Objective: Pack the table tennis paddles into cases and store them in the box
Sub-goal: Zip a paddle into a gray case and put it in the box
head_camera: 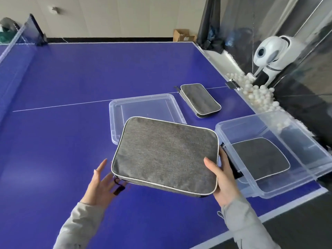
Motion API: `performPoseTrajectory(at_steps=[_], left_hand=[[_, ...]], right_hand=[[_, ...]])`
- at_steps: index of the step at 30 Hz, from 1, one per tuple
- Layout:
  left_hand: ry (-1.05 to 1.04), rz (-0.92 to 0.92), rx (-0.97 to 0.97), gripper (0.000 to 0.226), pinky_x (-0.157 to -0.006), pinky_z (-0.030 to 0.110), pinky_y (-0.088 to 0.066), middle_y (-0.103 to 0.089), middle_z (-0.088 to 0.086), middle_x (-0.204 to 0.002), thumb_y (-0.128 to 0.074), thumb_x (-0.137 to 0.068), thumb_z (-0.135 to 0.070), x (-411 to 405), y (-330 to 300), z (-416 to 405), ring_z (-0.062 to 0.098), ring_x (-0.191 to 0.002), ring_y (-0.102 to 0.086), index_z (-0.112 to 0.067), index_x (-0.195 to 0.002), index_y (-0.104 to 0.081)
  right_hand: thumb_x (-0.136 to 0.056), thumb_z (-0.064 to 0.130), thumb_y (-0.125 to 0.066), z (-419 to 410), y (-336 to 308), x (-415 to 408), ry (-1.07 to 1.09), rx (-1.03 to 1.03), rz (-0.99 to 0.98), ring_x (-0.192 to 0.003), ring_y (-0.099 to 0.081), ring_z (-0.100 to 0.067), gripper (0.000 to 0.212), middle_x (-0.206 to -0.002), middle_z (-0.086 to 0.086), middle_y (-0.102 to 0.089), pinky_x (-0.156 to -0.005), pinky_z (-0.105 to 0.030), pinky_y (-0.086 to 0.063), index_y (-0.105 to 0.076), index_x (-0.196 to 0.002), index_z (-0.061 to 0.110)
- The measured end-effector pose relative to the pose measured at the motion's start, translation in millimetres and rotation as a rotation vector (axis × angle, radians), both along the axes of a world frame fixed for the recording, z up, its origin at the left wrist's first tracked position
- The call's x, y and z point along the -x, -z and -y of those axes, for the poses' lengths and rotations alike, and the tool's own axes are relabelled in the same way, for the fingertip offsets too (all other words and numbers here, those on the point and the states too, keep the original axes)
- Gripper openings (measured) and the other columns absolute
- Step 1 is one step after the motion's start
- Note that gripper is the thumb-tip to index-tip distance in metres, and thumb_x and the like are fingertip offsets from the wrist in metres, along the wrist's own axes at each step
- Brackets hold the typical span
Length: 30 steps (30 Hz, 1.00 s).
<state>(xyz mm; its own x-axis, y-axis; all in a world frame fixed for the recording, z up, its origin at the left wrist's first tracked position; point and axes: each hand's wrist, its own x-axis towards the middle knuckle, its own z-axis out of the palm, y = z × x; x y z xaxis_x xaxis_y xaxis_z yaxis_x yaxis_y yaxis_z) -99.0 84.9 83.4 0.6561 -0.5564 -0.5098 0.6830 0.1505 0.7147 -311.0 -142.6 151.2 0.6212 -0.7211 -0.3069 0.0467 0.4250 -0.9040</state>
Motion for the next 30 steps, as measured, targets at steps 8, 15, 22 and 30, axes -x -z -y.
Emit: performPoseTrajectory(at_steps=[8,15,22,30], left_hand=[[0.269,0.290,-0.052,0.046,-0.062,0.027,-0.058,-0.074,0.005,-0.088,-0.060,-0.078,0.009,8,-35,70,0.018,-0.073,-0.070,-0.024,-0.111,-0.061],[0.180,0.359,-0.067,0.061,-0.061,0.024,-0.056,-0.072,-0.012,-0.100,-0.080,-0.058,0.002,74,-33,134,0.009,-0.083,-0.070,-0.024,-0.110,-0.065],[0.004,0.499,-0.197,0.062,-0.047,0.021,-0.051,-0.061,-0.005,-0.095,-0.086,-0.060,-0.008,161,-49,259,0.002,-0.064,-0.067,-0.040,-0.104,-0.057],[0.056,0.476,-0.272,0.073,-0.064,0.015,-0.049,-0.055,-0.017,-0.107,-0.084,-0.062,0.000,246,-34,376,0.006,-0.087,-0.062,-0.033,-0.117,-0.048]], right_hand=[[-0.067,0.026,-0.074,48,-19,45,0.018,0.136,-0.070,-0.097,-0.069,-0.014,0.054,-0.109,0.002,-0.071,-0.068,-0.025,-0.056,-0.058,-0.117,0.040],[-0.061,0.038,-0.076,129,-22,91,0.090,0.307,-0.169,-0.097,-0.065,0.000,0.047,-0.105,0.015,-0.070,-0.081,-0.024,-0.048,-0.065,-0.106,0.036],[-0.055,0.050,-0.076,266,-19,154,0.061,0.318,-0.218,-0.095,-0.067,-0.007,0.044,-0.100,0.012,-0.070,-0.078,-0.031,-0.052,-0.066,-0.098,0.042],[-0.072,0.040,-0.072,397,1,212,-0.078,0.320,-0.301,-0.107,-0.062,-0.014,0.031,-0.118,0.001,-0.063,-0.081,-0.029,-0.050,-0.062,-0.101,0.043]])
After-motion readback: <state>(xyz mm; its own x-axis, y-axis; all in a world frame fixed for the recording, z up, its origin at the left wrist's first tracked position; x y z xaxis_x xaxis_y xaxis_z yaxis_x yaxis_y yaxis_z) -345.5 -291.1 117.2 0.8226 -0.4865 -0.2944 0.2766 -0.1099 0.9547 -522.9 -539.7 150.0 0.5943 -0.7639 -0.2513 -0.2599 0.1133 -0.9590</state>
